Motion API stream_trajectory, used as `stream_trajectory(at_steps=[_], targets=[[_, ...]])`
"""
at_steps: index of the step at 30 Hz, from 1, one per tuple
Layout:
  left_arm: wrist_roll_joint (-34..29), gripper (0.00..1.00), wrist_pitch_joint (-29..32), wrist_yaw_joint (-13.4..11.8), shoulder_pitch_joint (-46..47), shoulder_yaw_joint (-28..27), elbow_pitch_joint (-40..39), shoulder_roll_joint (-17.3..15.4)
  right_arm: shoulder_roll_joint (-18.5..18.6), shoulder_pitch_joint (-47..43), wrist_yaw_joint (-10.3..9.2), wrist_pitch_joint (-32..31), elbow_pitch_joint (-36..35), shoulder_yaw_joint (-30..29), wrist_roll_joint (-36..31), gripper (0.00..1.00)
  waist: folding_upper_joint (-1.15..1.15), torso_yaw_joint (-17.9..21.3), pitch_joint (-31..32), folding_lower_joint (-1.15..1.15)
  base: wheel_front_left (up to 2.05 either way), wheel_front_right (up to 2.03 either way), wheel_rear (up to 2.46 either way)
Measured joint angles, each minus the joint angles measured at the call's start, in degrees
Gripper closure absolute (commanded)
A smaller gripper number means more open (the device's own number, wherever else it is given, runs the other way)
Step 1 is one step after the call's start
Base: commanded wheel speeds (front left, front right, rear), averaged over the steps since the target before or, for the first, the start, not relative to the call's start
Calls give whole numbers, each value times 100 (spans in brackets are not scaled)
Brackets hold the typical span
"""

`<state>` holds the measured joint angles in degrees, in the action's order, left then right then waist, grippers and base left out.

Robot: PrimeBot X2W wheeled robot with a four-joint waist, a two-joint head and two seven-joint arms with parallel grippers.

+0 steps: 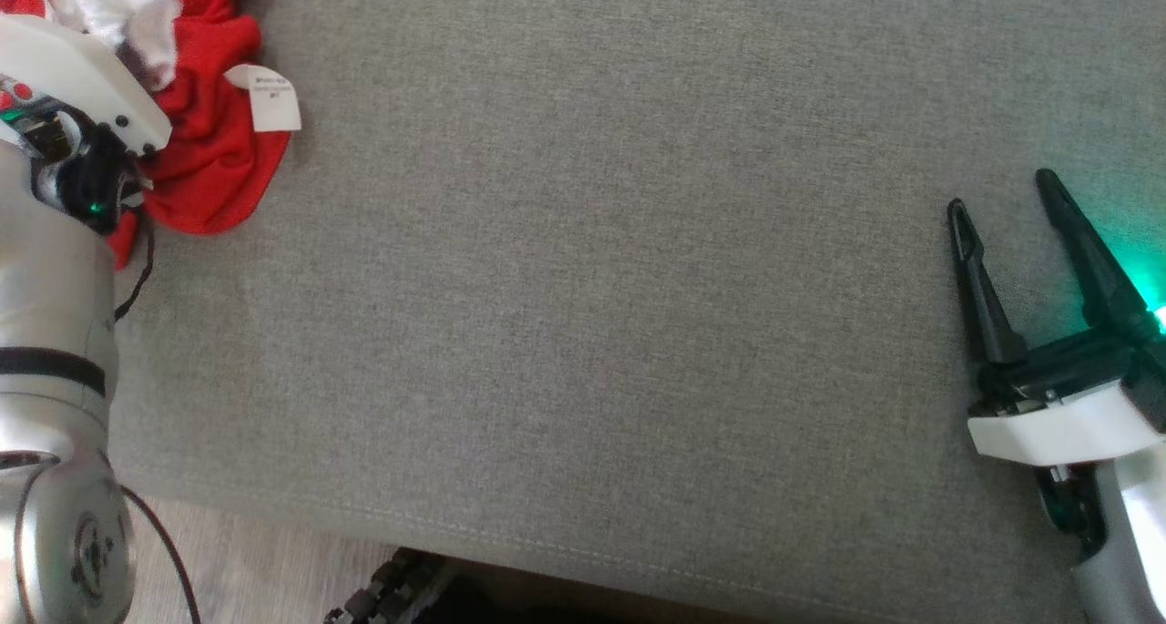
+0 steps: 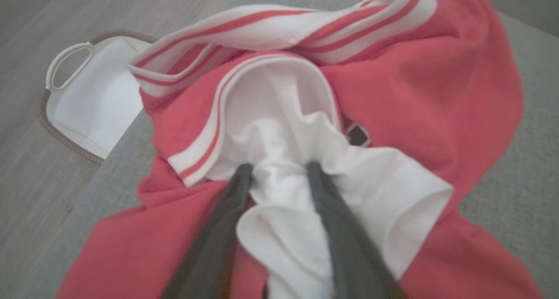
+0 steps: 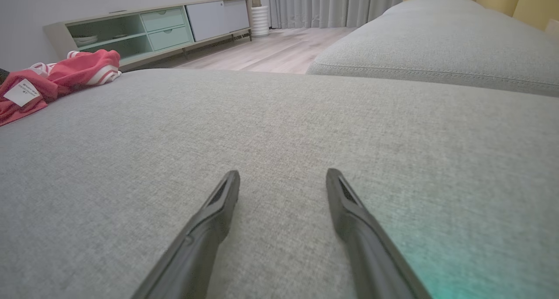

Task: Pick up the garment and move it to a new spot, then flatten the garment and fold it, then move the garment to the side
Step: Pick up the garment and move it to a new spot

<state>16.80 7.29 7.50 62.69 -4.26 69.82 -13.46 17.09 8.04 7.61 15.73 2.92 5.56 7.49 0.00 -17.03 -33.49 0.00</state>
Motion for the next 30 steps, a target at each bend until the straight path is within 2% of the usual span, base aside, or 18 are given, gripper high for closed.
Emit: stream_trajectory(at_steps=[2,7,10,13,16,22,26,30], targets=[[0,100,-214,0,1,93,8,-15,-3,25,1,0,-30,-11,-1,0,0,34,-29,0,0,0,0],[60,100,-1260,1,-49,365,-123,-121,-63,97,1,-3,141,-48,-1,0,0,52,114,0,0,0,0],[60,100,-1790,7,-79,589,-274,-283,-161,170,1,-12,374,-70,0,0,0,73,305,0,0,0,0],[67,100,-2038,7,-119,890,-541,-508,-282,238,0,-37,604,-94,1,0,0,120,554,0,0,0,0],[157,100,-2111,7,-152,1392,-1144,-773,-530,226,0,-69,788,-83,9,0,0,232,954,0,0,0,0],[559,100,-2115,7,-160,2391,-2306,-954,-848,132,0,-69,727,16,27,0,0,518,1624,0,0,0,0],[932,100,-1794,7,-194,2986,-3092,-1120,-938,7,0,-70,658,162,67,0,0,860,2023,0,0,0,0],[1248,100,-1501,7,-217,3506,-3744,-1149,-1027,-90,0,-70,526,220,109,0,0,1309,2360,0,0,0,0]])
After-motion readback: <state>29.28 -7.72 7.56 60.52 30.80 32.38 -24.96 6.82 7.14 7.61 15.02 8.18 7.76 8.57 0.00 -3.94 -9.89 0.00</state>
